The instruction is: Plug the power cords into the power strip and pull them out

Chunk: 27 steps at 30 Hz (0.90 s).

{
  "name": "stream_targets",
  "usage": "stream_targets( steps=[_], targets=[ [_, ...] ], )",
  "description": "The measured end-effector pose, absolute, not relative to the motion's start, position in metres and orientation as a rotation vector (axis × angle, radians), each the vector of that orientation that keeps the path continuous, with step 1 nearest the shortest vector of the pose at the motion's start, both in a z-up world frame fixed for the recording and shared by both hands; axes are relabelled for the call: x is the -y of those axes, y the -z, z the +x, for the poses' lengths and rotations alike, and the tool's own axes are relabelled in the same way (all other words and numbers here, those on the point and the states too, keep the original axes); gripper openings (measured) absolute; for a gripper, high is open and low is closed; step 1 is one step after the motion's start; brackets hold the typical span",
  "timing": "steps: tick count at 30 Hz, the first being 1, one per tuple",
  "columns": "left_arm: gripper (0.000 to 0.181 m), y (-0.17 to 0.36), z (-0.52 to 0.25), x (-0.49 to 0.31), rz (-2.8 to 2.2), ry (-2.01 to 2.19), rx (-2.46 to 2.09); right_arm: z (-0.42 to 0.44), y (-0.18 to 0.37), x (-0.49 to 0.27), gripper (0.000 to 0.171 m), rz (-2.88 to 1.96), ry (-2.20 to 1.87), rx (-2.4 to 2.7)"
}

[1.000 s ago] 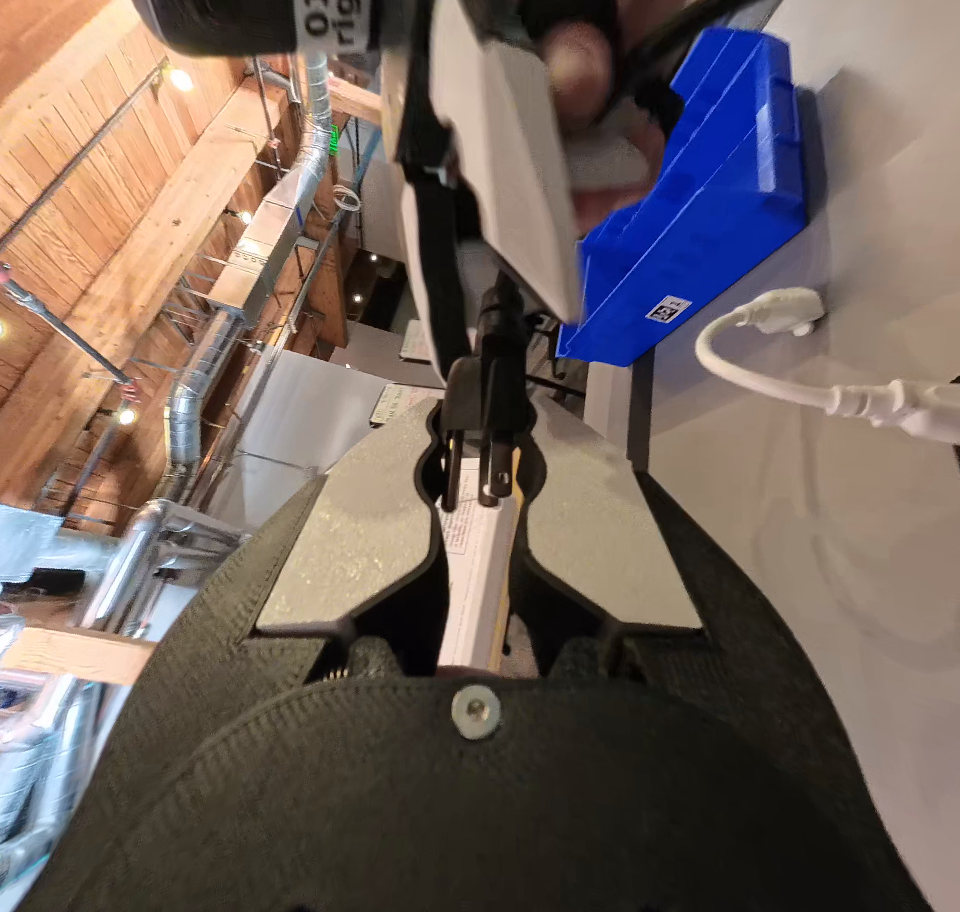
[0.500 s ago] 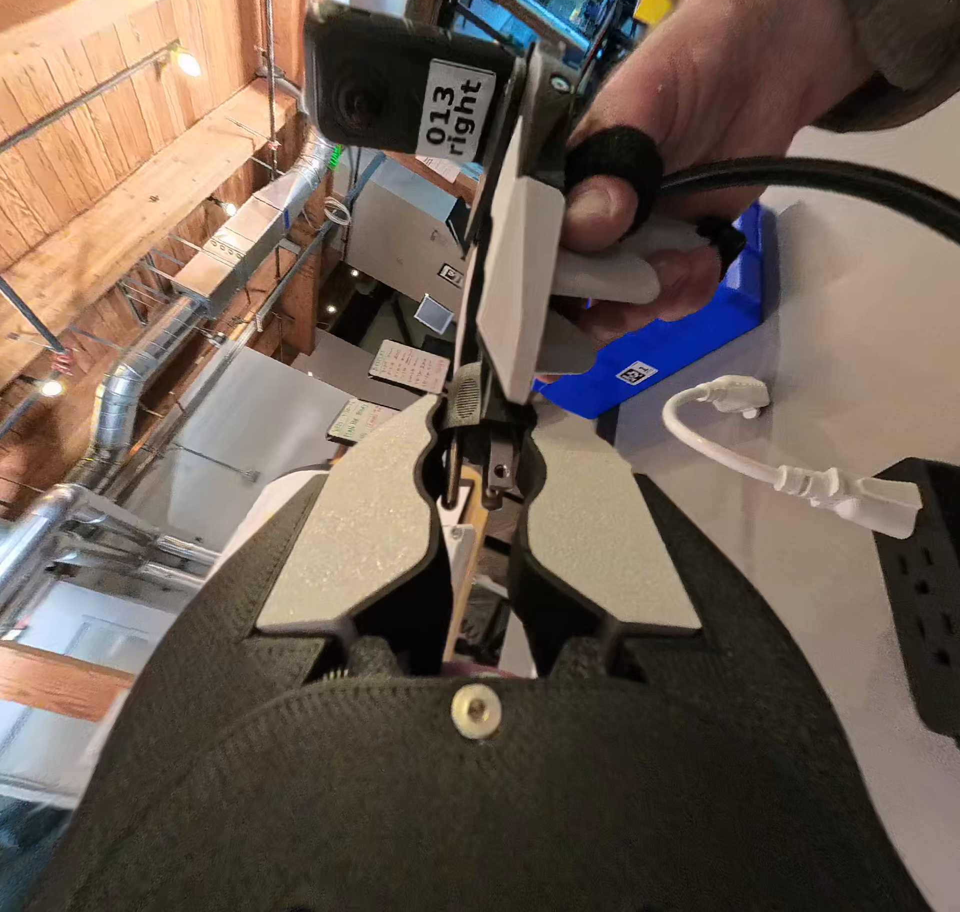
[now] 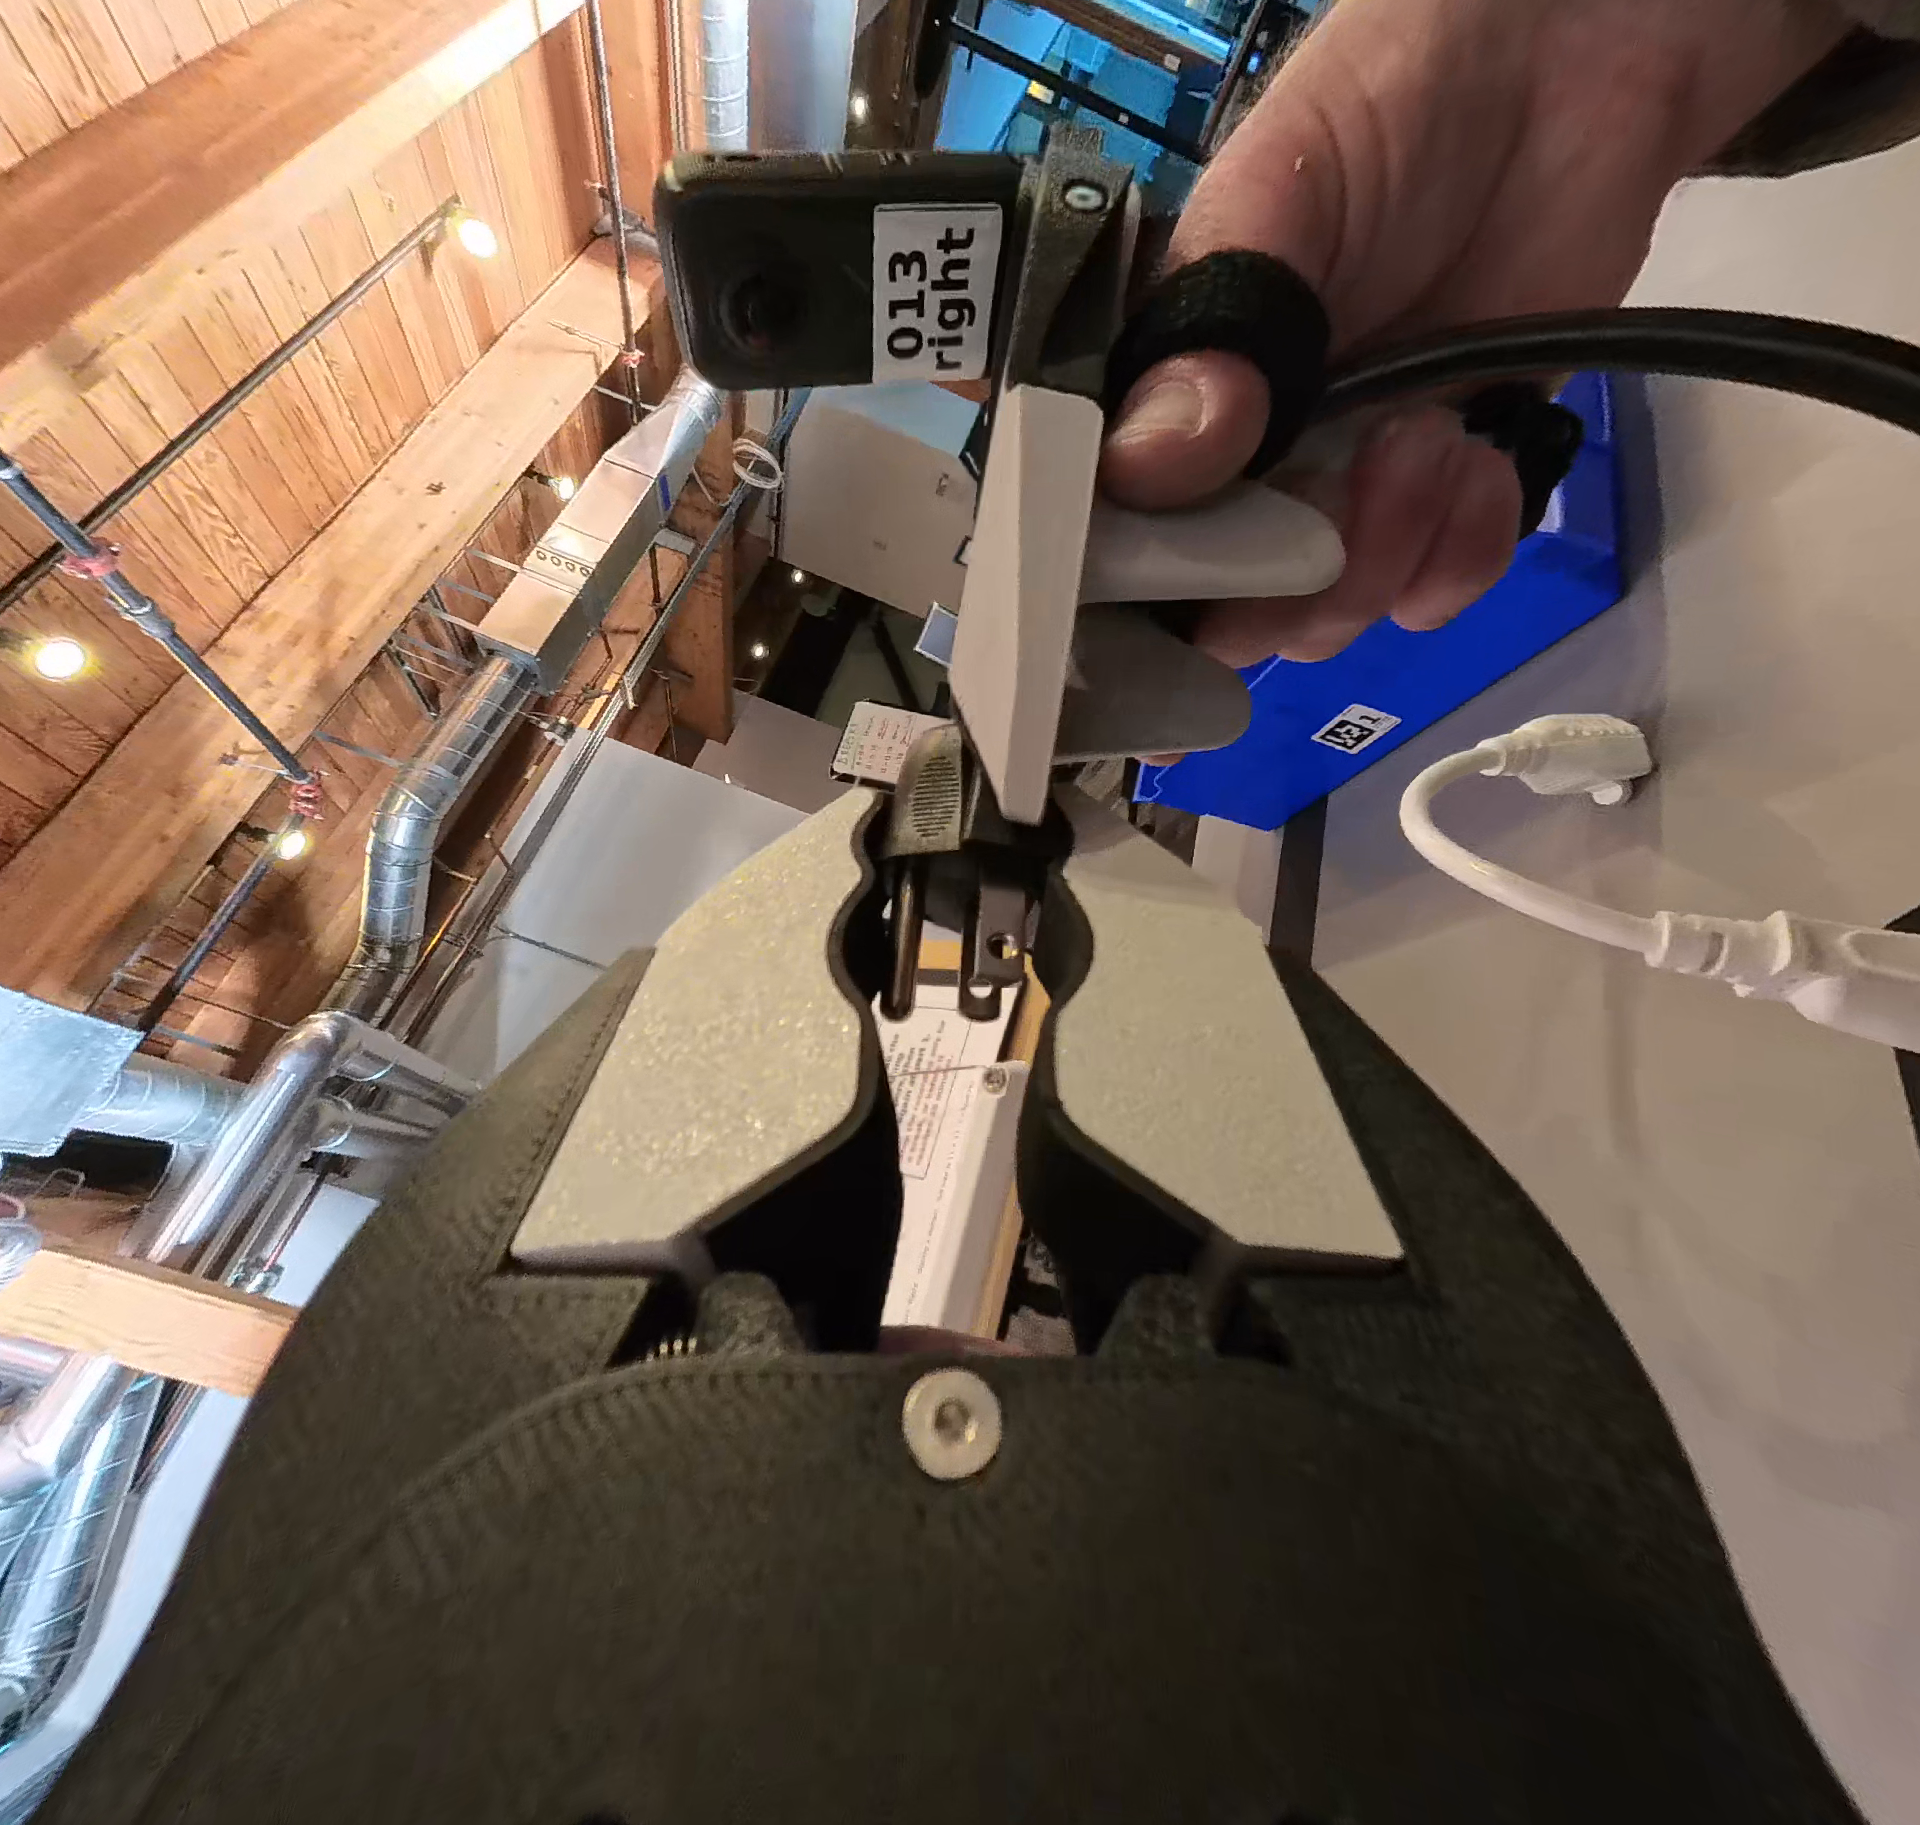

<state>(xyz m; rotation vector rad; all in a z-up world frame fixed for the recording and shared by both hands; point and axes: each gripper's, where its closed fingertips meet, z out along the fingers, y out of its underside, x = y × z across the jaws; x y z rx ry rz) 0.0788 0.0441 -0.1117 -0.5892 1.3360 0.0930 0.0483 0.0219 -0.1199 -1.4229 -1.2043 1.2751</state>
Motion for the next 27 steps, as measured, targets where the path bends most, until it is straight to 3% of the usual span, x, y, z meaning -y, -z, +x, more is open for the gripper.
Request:
stream_targets(
  steps=[11,20,27],
  targets=[
    [0.025,0.113,0.08,-0.042,-0.579,-0.043,-1.341,0.049,0.121,-0.024,0.022,-1.461,-1.166,1.186],
    [0.051,0.12,0.059,-0.053,-0.745,0.139,-1.513,0.058,0.122,-0.024,0.022,-1.601,-0.926,1.264],
    [0.041,0.164,0.04,-0.075,-0.978,0.29,-1.69,0.065,0.114,-0.018,0.022,-1.658,-0.844,1.311]
  ],
)
